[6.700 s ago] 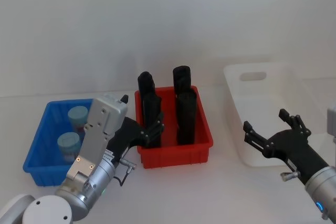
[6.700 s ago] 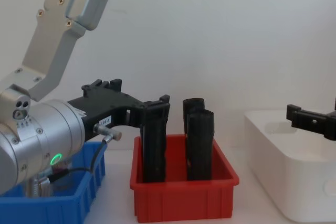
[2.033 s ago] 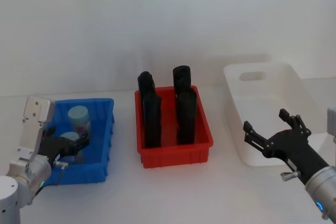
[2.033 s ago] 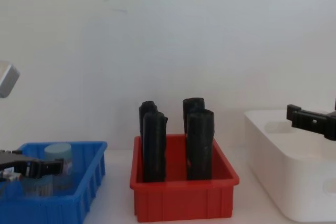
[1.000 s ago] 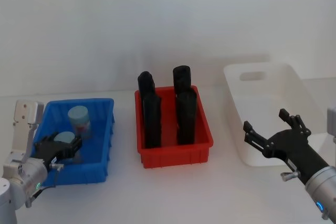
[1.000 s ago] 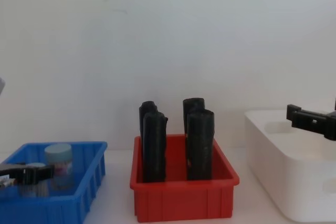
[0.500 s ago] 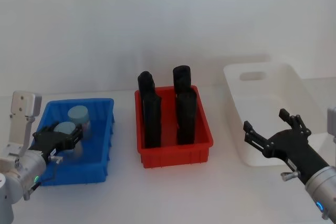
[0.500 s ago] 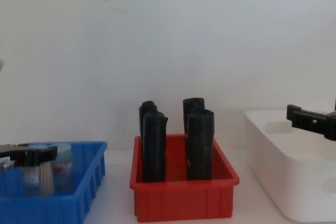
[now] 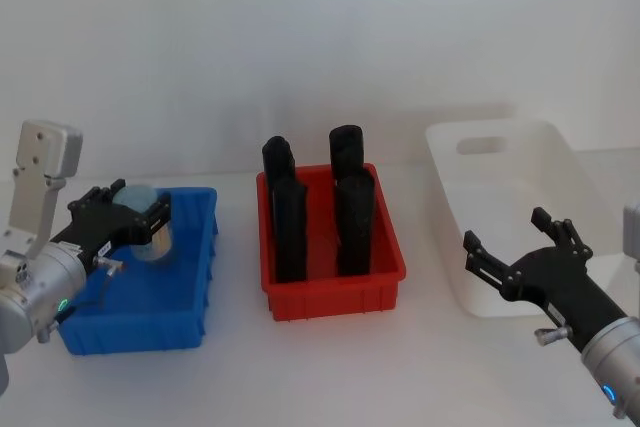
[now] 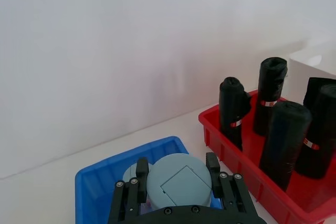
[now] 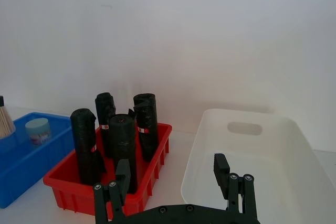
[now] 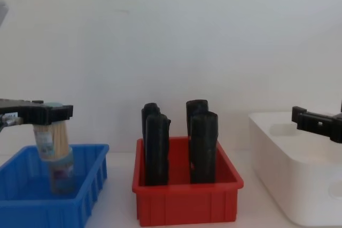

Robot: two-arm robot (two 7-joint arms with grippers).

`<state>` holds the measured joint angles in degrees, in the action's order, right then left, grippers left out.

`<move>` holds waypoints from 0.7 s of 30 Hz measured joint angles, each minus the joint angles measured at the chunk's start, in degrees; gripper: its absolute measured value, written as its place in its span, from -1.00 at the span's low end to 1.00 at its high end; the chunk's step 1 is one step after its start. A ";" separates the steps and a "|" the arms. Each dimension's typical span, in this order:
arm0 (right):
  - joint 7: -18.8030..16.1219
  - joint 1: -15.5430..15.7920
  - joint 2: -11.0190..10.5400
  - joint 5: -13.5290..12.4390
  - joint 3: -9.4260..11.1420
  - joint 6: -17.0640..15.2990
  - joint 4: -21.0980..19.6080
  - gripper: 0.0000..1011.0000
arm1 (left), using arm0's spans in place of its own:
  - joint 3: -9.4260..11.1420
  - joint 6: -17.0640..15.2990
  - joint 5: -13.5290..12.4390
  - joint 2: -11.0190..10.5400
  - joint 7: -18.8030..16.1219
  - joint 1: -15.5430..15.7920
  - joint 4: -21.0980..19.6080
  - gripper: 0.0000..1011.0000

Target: Pick the cotton swabs from the blue box and place them into the white box.

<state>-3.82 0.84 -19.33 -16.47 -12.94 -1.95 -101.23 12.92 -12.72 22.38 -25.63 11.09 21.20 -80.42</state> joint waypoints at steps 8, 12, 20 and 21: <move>0.00 0.00 0.00 0.00 0.00 0.00 0.00 0.98 | -0.12 -0.75 -0.13 -0.22 0.83 -0.29 -1.24 0.33; 0.00 0.00 0.00 0.00 0.00 0.00 0.00 0.98 | -0.03 -0.75 -0.21 -0.07 0.34 -0.45 -1.26 0.33; 0.00 0.00 0.00 0.00 0.00 0.00 0.00 0.98 | 0.18 -0.90 -0.38 0.14 1.45 -0.32 -1.47 0.33; 0.00 0.00 0.00 0.00 0.00 0.00 0.00 0.98 | 0.19 -0.91 -0.40 0.16 1.70 -0.28 -1.49 0.33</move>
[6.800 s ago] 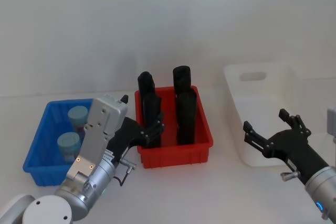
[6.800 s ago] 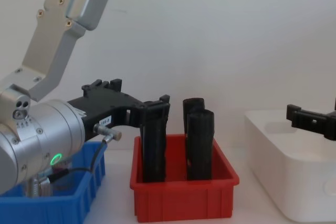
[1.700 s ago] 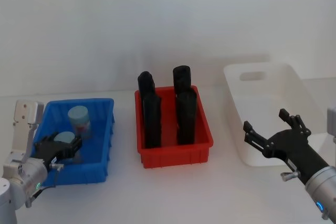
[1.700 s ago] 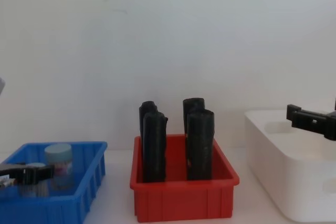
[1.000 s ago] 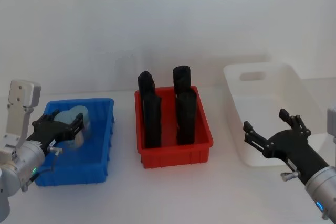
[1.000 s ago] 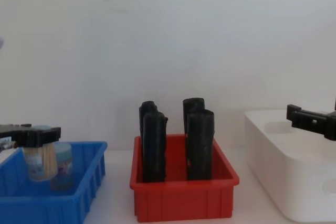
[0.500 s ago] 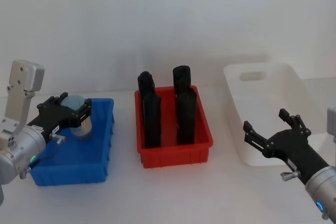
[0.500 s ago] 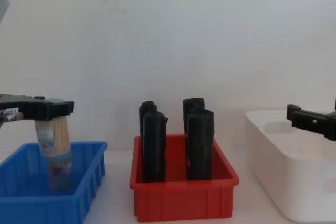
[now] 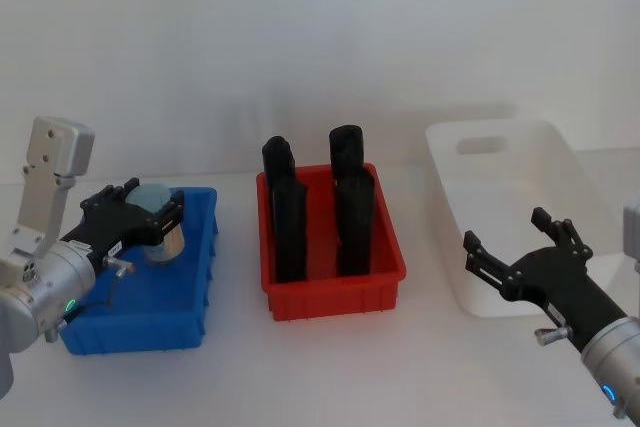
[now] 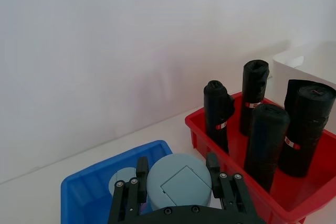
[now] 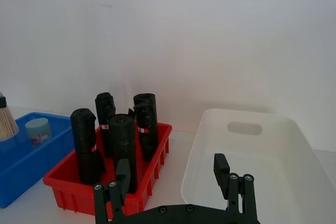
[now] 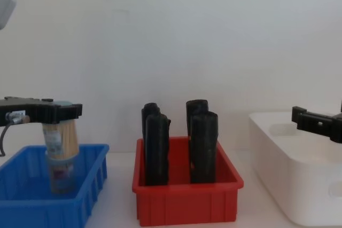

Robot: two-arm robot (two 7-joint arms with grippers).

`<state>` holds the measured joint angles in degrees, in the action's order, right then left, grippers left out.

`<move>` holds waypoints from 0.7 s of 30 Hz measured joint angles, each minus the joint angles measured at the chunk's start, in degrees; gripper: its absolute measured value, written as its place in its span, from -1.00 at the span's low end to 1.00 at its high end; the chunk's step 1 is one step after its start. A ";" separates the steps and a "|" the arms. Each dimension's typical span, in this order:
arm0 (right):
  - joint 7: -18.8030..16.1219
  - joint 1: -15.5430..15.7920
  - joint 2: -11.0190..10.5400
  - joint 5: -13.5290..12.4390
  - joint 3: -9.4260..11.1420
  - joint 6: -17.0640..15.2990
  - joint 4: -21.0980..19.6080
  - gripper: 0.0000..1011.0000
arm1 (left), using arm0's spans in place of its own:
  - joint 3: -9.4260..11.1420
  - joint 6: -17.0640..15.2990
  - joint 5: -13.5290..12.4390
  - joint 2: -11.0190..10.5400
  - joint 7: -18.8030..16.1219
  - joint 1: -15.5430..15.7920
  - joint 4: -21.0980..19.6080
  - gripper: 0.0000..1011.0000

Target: Pick the cotton swabs from the blue box and place them into the white box.

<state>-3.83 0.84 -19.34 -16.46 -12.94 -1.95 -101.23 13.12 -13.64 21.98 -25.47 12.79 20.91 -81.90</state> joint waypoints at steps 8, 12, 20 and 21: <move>0.00 0.00 0.00 0.00 0.00 0.00 0.00 0.98 | 0.39 0.36 -0.23 0.31 3.63 0.79 0.11 0.33; 0.00 0.00 0.00 0.00 0.00 0.00 0.00 0.98 | 0.54 1.15 -0.23 0.50 5.66 1.22 0.73 0.33; 0.00 0.00 0.00 0.00 0.00 0.00 0.00 0.98 | 1.11 3.34 0.00 1.17 11.41 2.62 2.96 0.33; 0.00 0.00 0.00 0.00 0.00 0.00 0.00 0.98 | 1.11 3.34 0.00 1.17 11.41 2.62 2.96 0.33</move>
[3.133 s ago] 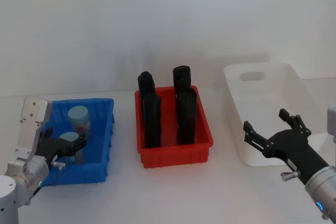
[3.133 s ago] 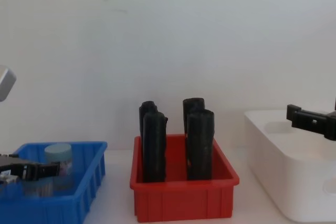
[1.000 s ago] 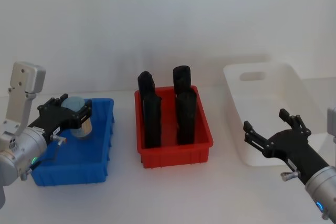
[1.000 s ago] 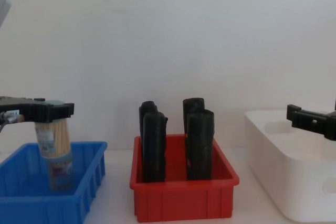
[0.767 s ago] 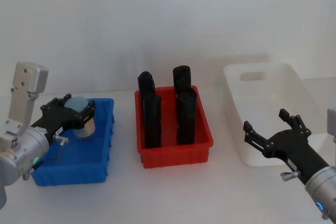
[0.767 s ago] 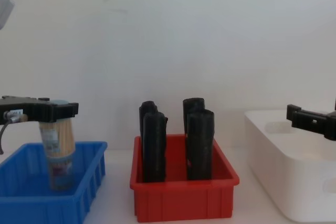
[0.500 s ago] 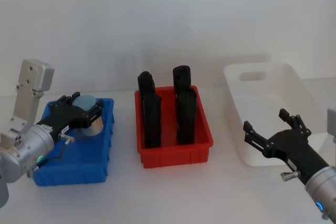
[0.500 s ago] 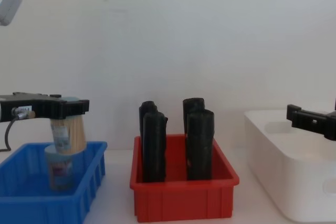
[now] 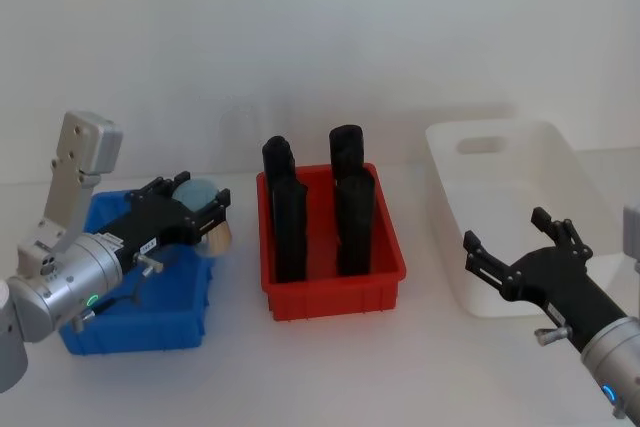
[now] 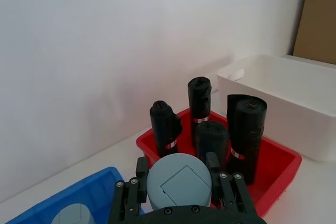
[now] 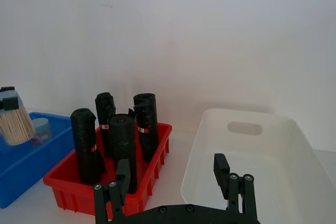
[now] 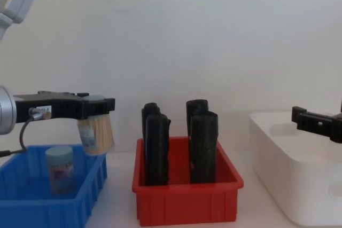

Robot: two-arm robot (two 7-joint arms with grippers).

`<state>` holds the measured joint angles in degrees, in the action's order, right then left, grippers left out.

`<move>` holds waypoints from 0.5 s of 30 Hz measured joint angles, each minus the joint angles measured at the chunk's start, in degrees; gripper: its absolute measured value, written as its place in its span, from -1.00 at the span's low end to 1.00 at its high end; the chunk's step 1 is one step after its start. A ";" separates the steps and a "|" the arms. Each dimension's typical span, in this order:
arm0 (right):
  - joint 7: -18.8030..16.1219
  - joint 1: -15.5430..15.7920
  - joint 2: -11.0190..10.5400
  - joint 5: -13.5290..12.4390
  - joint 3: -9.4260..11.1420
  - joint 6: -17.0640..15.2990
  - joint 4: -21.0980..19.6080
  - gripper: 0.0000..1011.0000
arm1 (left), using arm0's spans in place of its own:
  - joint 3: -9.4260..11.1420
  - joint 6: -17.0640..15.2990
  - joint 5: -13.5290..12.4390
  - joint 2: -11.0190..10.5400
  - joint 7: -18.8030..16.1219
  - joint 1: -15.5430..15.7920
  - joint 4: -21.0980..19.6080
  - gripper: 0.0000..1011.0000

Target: Pick the cotton swabs from the blue box and place them into the white box.

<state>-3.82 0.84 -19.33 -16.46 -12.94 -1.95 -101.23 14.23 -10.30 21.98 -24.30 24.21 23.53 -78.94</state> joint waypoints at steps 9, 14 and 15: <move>0.00 0.00 0.00 0.00 0.00 0.00 0.00 0.98 | 1.10 2.13 0.02 1.22 6.97 2.09 2.85 0.33; 0.00 0.00 0.00 0.00 0.00 0.00 0.00 0.98 | 2.04 3.13 -0.18 2.23 11.37 3.53 4.67 0.33; 0.00 0.00 0.00 0.00 0.00 0.00 0.00 0.98 | 2.30 3.35 -0.24 2.50 12.53 3.89 5.14 0.33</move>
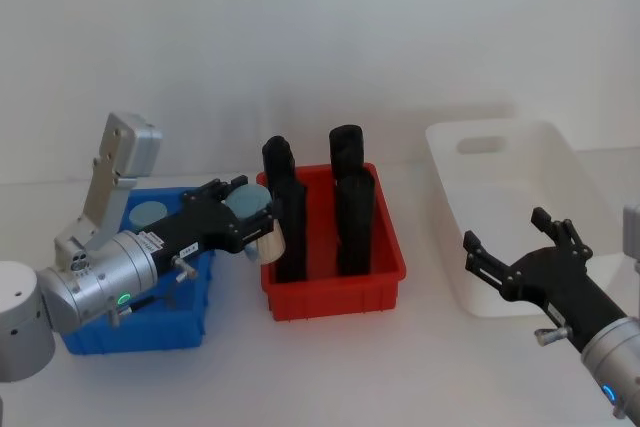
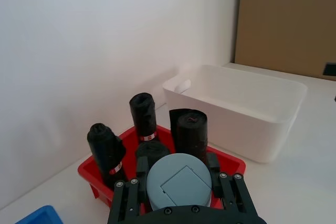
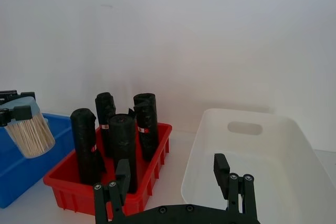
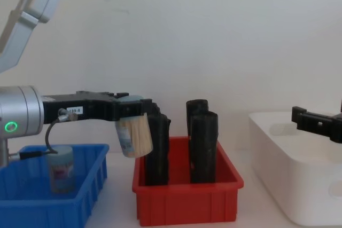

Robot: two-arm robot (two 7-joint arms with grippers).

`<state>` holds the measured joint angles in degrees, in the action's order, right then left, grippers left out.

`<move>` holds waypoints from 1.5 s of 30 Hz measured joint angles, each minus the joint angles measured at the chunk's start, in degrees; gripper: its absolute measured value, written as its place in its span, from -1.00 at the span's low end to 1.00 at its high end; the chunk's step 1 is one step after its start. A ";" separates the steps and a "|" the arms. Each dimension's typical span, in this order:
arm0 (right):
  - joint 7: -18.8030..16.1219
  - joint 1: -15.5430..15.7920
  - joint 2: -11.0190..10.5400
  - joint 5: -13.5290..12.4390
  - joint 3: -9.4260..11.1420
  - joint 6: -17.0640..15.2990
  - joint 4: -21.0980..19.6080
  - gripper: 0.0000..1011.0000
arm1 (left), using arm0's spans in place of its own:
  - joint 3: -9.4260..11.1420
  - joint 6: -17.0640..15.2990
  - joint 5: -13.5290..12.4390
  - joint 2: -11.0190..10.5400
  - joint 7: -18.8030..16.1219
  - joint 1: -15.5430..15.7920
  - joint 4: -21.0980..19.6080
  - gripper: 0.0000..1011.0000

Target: Pick the cotton swabs from the blue box and place them into the white box.

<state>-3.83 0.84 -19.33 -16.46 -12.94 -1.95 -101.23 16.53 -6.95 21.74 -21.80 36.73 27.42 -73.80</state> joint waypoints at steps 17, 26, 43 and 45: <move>0.00 0.00 0.00 0.00 0.00 0.00 0.00 0.98 | 2.64 1.83 -0.26 2.49 9.32 2.88 3.27 0.33; 0.00 0.00 0.00 0.00 0.00 0.00 0.00 0.98 | 3.14 2.15 -0.26 2.97 10.94 3.37 3.80 0.33; -5.36 -0.72 0.03 1.15 -0.59 -0.54 0.42 0.98 | 3.56 2.35 -0.24 3.32 12.24 3.75 4.20 0.33; -6.73 -1.02 0.09 1.49 -0.82 -0.72 0.62 0.98 | 3.58 2.37 -0.24 3.33 12.31 3.77 4.22 0.33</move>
<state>-10.56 -0.18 -19.25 -14.97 -13.77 -2.67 -100.61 20.10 -4.58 21.50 -18.47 49.04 31.19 -69.59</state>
